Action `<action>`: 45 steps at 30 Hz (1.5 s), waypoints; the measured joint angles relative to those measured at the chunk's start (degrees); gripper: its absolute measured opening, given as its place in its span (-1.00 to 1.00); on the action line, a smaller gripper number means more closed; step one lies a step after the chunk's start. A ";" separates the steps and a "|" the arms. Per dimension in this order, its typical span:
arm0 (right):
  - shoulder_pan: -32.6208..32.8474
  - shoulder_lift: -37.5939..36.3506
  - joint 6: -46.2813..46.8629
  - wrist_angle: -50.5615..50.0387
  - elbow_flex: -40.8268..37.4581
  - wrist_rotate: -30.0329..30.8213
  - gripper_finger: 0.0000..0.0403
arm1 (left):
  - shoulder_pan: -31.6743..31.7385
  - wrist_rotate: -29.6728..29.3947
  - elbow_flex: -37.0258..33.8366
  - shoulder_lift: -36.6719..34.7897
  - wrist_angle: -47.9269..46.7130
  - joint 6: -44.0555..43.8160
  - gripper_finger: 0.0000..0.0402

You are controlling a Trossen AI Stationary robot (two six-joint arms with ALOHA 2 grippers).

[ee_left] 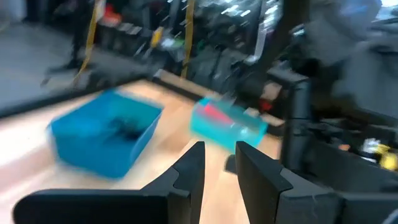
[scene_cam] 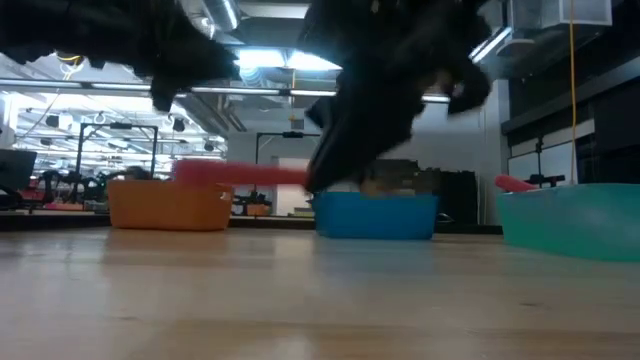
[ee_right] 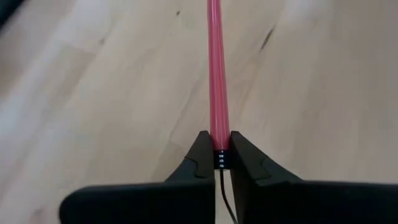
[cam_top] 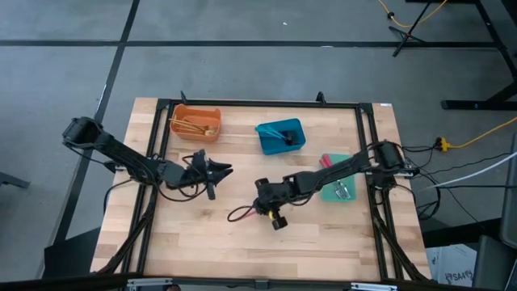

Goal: Sort silverware by color (type)
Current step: Put the pink fork into the green bin

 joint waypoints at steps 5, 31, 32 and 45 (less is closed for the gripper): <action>0.00 -7.59 5.36 -4.39 -0.03 -0.30 -0.97 | 2.20 7.86 0.02 -3.68 6.78 11.74 -0.58; 1.34 -58.41 33.45 -27.33 -1.76 27.08 -0.99 | 17.58 23.05 -7.34 -43.14 -19.36 25.08 -0.58; 1.84 -59.81 33.88 -27.44 -2.99 28.62 -0.98 | 17.56 23.10 -9.10 -44.22 -17.96 24.64 -0.58; 3.80 -73.80 44.61 -22.73 -24.33 34.24 -0.98 | 17.56 26.02 -17.42 -53.60 -13.84 23.95 -0.58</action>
